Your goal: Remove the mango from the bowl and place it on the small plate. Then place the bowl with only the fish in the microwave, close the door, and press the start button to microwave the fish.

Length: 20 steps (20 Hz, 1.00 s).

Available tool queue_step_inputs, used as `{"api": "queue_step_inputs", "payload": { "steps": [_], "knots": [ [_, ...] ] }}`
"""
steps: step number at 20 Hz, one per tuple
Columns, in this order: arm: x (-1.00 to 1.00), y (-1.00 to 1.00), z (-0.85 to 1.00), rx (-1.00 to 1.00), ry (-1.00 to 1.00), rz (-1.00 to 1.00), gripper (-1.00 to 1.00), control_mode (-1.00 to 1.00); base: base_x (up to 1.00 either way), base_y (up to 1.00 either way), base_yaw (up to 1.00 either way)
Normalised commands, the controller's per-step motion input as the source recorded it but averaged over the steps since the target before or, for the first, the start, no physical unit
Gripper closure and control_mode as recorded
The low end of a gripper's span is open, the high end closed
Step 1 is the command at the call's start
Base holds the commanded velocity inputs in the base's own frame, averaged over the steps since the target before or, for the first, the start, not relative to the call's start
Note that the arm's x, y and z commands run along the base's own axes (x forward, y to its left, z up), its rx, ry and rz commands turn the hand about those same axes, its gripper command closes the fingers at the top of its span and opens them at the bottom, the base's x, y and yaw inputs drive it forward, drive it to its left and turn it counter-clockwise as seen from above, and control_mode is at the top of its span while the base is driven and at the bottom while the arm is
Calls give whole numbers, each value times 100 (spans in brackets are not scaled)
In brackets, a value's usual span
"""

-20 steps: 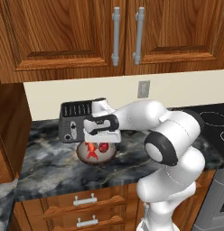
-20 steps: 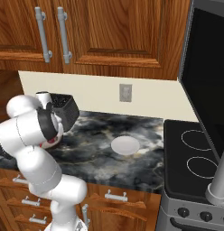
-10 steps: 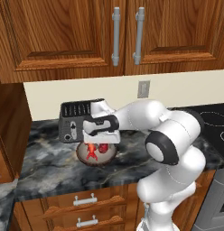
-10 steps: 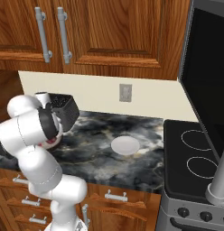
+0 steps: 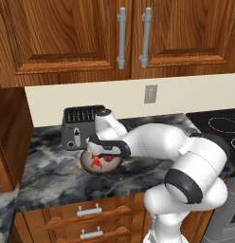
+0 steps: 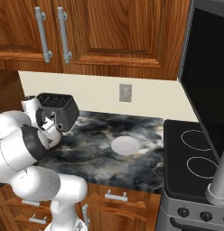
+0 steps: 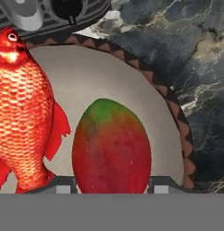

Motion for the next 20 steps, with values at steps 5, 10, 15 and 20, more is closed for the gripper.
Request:
{"api": "queue_step_inputs", "payload": {
  "steps": [5, 10, 15, 20],
  "knots": [
    [-4, -4, 76, 0, -23, 0, 100, -100, 0, 0, 0],
    [-18, -56, 92, 0, -2, -10, 100, -100, 0, 0, 0],
    [-29, -100, 30, 12, 0, -21, 100, -100, 0, 0, 0],
    [-6, -100, 19, 18, 0, -20, 100, -100, 0, 0, 0]
  ]
}}
